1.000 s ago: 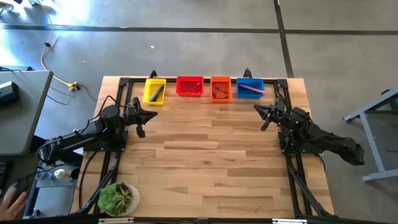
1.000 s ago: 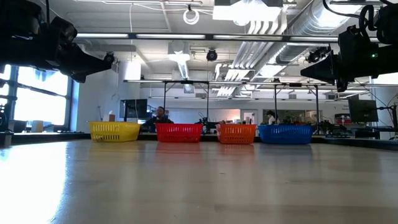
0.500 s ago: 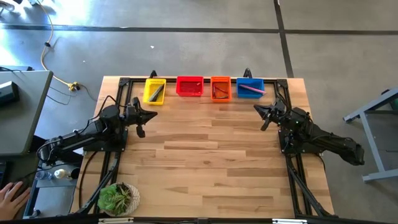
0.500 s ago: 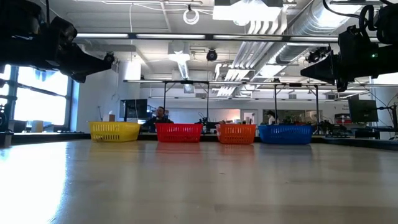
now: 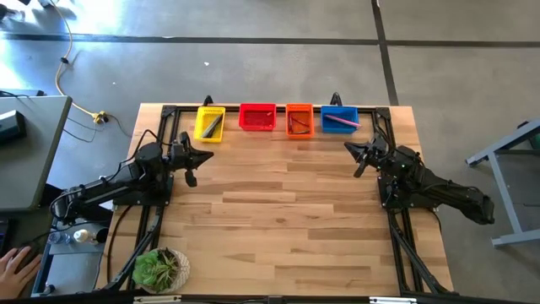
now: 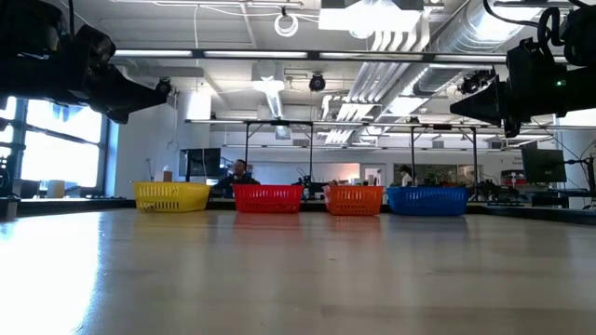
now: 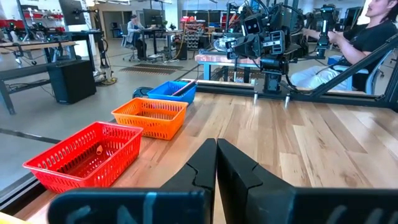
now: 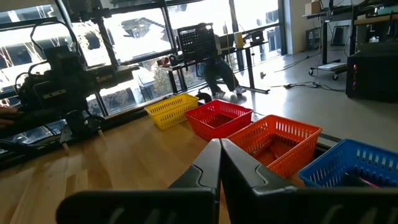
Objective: Sort crayons/erasers/pens/pencils in bins
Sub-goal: Return to Home Position
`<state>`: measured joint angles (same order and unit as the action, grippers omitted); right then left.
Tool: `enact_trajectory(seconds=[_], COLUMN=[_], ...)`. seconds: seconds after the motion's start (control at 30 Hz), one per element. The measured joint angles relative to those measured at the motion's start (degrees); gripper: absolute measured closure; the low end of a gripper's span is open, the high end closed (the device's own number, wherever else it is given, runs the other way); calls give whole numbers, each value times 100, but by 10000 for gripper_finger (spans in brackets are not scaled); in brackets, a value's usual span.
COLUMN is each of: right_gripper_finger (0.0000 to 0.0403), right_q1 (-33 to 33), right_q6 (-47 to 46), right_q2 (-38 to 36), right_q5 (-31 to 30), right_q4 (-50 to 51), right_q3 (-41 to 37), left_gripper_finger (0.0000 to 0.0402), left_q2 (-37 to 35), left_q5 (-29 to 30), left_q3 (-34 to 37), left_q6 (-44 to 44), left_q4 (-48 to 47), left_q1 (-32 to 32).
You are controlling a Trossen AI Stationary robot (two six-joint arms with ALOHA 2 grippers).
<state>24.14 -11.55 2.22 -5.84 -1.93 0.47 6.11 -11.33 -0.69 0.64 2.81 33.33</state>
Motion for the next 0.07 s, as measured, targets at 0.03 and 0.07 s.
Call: enact_trajectory(seconds=[0.03, 0.07], right_gripper_finger=[402, 402], right_q1=[0, 0], right_q6=[0, 0], right_q2=[0, 0], right_q5=[-1, -1], right_q4=[0, 0], right_q3=[0, 0], left_gripper_finger=[398, 398], left_q2=[0, 0], left_q5=[0, 2], left_q3=[0, 0], left_q6=[0, 0], left_q4=[-2, 0], left_q1=[1, -1])
